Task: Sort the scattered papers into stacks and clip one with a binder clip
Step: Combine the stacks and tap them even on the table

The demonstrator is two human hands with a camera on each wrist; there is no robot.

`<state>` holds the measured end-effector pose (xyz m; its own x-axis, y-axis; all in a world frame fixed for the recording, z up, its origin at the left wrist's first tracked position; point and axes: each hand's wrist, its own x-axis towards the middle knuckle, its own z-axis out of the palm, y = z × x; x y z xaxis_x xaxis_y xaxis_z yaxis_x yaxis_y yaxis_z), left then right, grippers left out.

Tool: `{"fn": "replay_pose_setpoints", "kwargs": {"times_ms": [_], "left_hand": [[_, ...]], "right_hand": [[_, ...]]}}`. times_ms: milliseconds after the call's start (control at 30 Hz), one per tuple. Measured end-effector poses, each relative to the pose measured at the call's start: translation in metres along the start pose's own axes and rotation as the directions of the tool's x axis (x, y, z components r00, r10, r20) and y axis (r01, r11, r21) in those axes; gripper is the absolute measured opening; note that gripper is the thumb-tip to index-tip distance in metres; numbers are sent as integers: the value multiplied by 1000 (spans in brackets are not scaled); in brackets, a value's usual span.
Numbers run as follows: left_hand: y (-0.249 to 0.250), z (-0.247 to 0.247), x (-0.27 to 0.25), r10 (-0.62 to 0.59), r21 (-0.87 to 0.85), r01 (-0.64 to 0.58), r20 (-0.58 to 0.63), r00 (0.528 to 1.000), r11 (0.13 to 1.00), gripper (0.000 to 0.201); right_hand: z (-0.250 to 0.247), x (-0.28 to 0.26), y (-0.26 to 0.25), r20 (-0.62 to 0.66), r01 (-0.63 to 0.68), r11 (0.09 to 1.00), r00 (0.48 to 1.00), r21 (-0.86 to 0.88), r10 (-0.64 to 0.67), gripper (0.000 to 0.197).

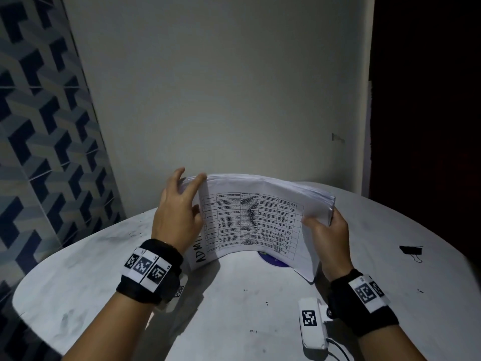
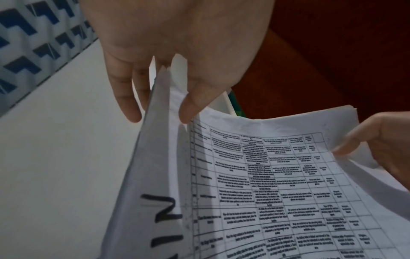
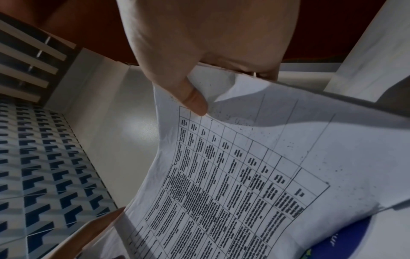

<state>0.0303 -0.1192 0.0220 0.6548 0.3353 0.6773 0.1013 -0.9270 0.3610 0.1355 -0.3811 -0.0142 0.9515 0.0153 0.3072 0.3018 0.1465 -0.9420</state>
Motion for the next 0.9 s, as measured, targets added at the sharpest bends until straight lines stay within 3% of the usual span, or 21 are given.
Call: {"fn": "replay_pose_setpoints", "kwargs": {"times_ms": [67,167,200,267,333,400,433,633,800,900], "left_hand": [[-4,0,2,4,-40,-5,-14,1000,999,81],[-6,-1,1,-51,-240,42,-30,998,970,107],[-8,0,0,-121,-348,109,-14,993,931,115],[-13,2,-2,-286,-576,302,120,951,759,117],[-24,9,-3,-338,-697,449,303,891,559,83],[-33,19,-4,-370,-706,533,392,842,465,42],[-35,24,-5,-379,-713,546,404,833,440,32],[-32,32,3,-326,-782,491,382,864,384,29],[-43,40,-4,-294,-768,552,473,831,325,38],[-43,44,-12,-304,-748,555,468,830,363,33]], "right_hand": [[-1,1,1,-2,12,1000,1000,-4,-12,35],[-1,1,2,4,34,999,999,13,-34,33],[-2,1,3,7,36,999,999,23,-36,32],[-2,2,6,22,44,998,999,35,-45,30],[-2,3,8,28,46,998,999,39,-47,31],[-3,5,11,28,30,998,999,53,-31,33],[-4,6,12,29,16,998,999,62,-18,35],[-10,27,11,22,-45,993,999,105,43,39],[-18,34,26,78,-173,980,983,96,166,37],[-19,32,34,92,-207,970,976,124,197,32]]}}
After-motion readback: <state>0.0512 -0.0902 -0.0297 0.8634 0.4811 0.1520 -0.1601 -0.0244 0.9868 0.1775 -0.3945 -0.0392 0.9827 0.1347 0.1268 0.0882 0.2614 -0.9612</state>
